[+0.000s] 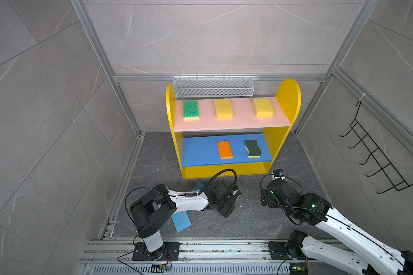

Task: Arrange cleaning sponges on a shelf
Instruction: Pick up the cleaning sponge from the center of the table.

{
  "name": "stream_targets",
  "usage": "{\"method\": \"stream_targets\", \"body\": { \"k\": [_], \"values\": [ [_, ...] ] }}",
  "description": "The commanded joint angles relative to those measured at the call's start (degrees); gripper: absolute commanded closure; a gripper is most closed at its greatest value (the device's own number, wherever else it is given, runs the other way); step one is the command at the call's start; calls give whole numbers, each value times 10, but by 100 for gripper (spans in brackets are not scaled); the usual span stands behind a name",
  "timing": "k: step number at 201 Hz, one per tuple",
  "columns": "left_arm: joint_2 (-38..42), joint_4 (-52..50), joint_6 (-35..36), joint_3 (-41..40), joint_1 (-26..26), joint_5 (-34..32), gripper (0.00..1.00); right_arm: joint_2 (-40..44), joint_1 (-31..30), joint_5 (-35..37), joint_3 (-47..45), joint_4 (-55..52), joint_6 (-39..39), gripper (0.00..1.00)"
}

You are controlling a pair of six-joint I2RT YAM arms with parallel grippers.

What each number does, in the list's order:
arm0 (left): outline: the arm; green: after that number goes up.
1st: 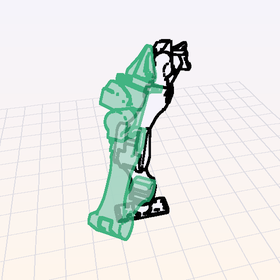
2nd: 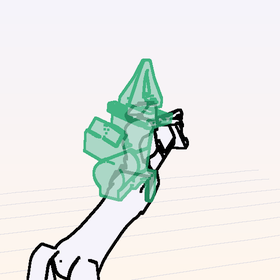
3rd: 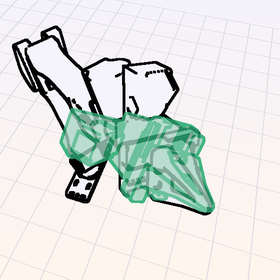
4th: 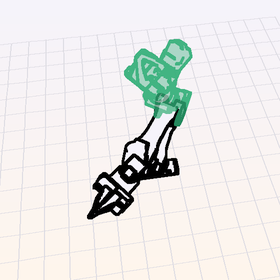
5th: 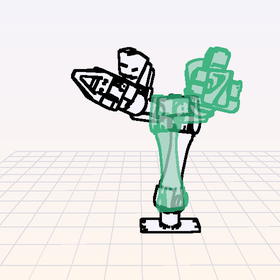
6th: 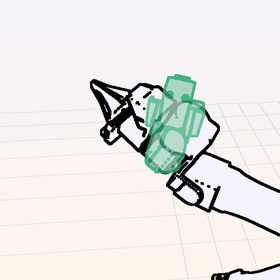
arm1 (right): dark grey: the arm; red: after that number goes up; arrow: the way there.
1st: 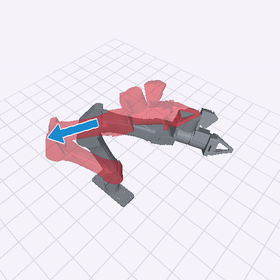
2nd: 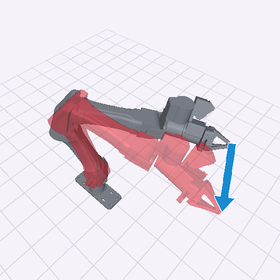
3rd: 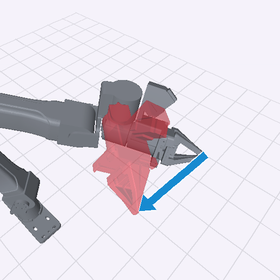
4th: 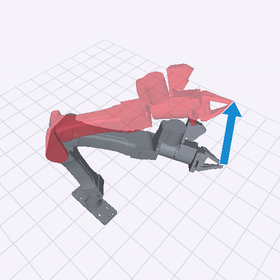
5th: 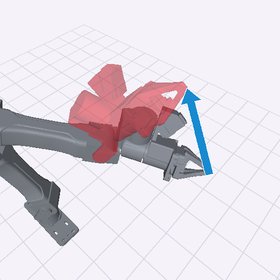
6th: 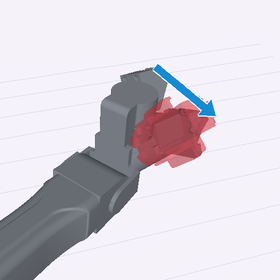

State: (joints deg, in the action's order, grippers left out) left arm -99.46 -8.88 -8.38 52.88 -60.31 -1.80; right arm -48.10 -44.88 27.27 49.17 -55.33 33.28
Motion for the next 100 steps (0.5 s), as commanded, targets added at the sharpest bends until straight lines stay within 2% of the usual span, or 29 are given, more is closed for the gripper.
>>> {"method": "stream_targets", "body": {
  "k": [1, 18, 47, 69, 100],
  "values": [
    [-26, 1, -26, 26, -5, -31, 15, 13, -3, 13, -6, -11, 2, 0],
    [-39, -8, -39, 35, -6, -53, 20, 18, -3, 14, -6, -12, 0, 0],
    [-45, -24, -57, 42, -6, -69, 39, 16, -3, 16, -6, -11, 0, 0],
    [-22, -38, -80, 36, -9, -88, 42, 10, -3, 16, -7, -9, 0, 1],
    [54, -73, -131, 25, -21, -145, 48, 9, -3, 20, -10, -5, 1, 0]
  ]
}}
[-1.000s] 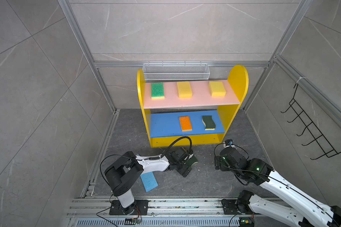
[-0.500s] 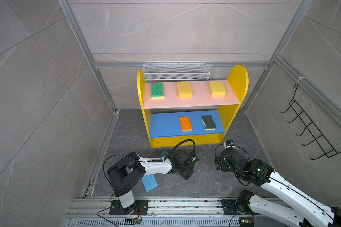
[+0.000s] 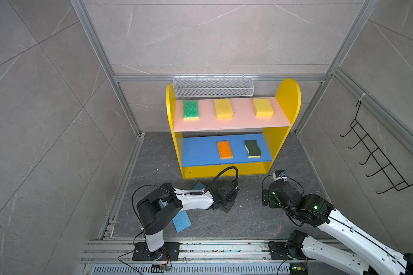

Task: Arrange cleaning sponges on a shelf
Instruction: Pick up the cleaning sponge from the center of the table.

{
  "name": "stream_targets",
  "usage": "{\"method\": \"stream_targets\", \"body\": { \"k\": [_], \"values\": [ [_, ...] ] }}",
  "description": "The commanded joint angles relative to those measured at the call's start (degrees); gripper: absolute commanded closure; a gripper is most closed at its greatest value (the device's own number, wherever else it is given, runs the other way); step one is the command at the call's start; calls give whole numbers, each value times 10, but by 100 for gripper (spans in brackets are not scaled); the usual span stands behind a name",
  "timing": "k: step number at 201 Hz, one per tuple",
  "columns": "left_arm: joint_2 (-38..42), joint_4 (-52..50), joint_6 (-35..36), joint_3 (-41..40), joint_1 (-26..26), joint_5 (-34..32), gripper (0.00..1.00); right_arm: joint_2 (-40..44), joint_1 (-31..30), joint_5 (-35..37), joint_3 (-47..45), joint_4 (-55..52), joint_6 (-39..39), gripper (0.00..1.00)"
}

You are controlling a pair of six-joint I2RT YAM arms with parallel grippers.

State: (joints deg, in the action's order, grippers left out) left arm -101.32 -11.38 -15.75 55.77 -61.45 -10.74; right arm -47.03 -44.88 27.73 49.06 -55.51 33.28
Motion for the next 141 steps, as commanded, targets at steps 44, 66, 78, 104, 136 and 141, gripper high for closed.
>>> {"method": "stream_targets", "body": {
  "k": [44, 66, 78, 104, 136, 141],
  "values": [
    [181, -124, -119, 17, -10, -89, 49, -8, -3, 7, -11, 14, -1, 0],
    [212, -164, -144, 41, -9, -124, 49, -15, -3, 5, -8, 17, -6, 0],
    [222, -183, -151, 55, -9, -149, 49, -18, -3, 5, -7, 20, -8, 0],
    [234, -197, -144, 78, -7, -195, 47, -18, -3, 5, -6, 24, -12, 0],
    [244, -218, -150, 86, 22, -218, 47, -19, -2, 4, -3, 23, -20, 0],
    [248, -217, -150, 85, 26, -220, 47, -19, -3, 4, -2, 23, -21, 0]
  ]
}}
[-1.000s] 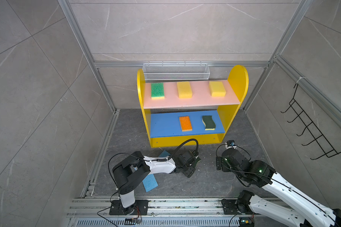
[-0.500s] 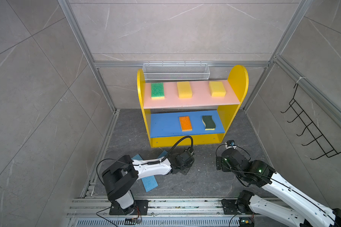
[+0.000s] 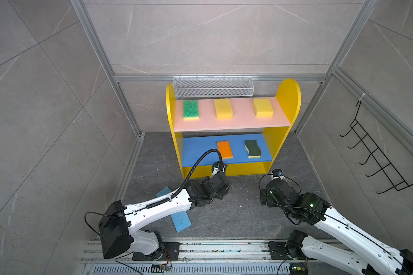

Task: Arrange cleaning sponges on a shelf
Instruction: Pick up the cleaning sponge from the center of the table, then place the cleaning sponge on the shelf.

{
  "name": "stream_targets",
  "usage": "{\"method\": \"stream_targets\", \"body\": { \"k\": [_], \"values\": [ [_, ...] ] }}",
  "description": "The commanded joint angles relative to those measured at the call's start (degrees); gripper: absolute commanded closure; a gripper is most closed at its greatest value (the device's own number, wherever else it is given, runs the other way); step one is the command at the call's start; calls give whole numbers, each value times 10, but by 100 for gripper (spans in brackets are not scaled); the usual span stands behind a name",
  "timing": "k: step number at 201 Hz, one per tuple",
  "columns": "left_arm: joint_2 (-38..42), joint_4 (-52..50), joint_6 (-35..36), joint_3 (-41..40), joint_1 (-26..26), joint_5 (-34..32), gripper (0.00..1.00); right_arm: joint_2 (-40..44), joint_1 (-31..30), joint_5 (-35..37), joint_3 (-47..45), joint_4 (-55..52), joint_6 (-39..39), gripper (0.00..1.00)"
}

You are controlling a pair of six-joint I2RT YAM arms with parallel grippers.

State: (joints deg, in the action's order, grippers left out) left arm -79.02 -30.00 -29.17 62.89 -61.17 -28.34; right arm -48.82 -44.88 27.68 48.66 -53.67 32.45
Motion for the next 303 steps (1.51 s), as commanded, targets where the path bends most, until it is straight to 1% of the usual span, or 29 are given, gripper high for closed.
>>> {"method": "stream_targets", "body": {
  "k": [1, 36, 61, 87, 117, 135, 165, 190, 256, 282, 303],
  "values": [
    [25, -31, -16, 13, 24, -45, 47, -1, -3, 4, 2, 5, -13, 0],
    [44, -17, -2, 0, 69, -52, 47, -11, -3, 2, 6, 10, -16, 1],
    [48, 10, 26, -9, 86, -74, 46, -27, -3, -4, 14, 15, -16, 1],
    [35, 14, 43, -2, 110, -74, 46, -43, -2, -7, 25, 15, -17, 0],
    [16, 35, 55, -5, 138, -55, 46, -48, -2, -11, 37, 13, -13, 0],
    [6, 51, 62, -8, 154, -55, 46, -47, -3, -15, 41, 14, -9, 0],
    [-16, 69, 91, -6, 177, -51, 45, -50, -2, -23, 47, 15, -2, 1],
    [-34, 79, 111, -1, 189, -55, 44, -59, -3, -28, 51, 15, 1, 0],
    [-74, 113, 128, 24, 204, -68, 44, -88, -3, -33, 62, 19, -4, 0],
    [-79, 123, 132, 28, 205, -66, 43, -90, -3, -33, 60, 21, -5, 0],
    [-79, 126, 134, 30, 205, -77, 43, -91, -3, -34, 58, 22, -5, 0]
  ]
}}
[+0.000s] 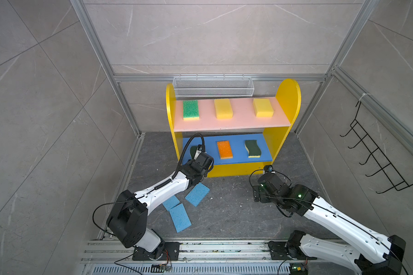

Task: Arrange cleaning sponges on a shelf
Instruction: Place the cleaning sponge on the shelf.

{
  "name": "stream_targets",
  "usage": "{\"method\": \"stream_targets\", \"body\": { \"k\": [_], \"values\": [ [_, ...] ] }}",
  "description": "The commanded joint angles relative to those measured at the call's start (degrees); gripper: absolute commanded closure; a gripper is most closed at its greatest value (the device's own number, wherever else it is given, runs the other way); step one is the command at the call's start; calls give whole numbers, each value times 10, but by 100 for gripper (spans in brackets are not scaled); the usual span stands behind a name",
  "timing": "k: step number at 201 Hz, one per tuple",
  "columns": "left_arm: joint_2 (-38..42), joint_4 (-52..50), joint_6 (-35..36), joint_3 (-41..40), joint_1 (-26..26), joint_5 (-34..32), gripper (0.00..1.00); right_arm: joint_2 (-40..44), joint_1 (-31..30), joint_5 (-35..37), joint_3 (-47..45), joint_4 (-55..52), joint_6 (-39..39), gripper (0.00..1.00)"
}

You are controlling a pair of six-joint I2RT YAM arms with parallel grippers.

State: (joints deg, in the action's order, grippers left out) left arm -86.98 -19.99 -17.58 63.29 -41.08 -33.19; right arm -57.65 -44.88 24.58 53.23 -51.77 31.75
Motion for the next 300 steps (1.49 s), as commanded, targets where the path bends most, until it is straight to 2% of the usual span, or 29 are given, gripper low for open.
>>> {"method": "stream_targets", "body": {
  "k": [1, 58, 158, 221, 262, 300],
  "values": [
    [1, 27, 18, 26, 4, -30, 43, -3, -3, -4, 12, 3, 2, 0],
    [-9, 43, 44, 34, 16, -52, 43, -1, -3, -6, 6, 10, 1, 0],
    [-51, 80, 53, 50, 44, -27, 41, -11, -3, -14, 3, 21, 1, 1],
    [-70, 68, 48, 61, 46, -41, 36, -11, -3, -16, 1, 22, 1, 0],
    [-65, 53, 39, 59, 45, -51, 29, -14, -3, -20, 0, 26, 1, 0],
    [-65, 42, 32, 58, 46, -58, 28, -16, -3, -22, 2, 29, 0, 0]
  ]
}}
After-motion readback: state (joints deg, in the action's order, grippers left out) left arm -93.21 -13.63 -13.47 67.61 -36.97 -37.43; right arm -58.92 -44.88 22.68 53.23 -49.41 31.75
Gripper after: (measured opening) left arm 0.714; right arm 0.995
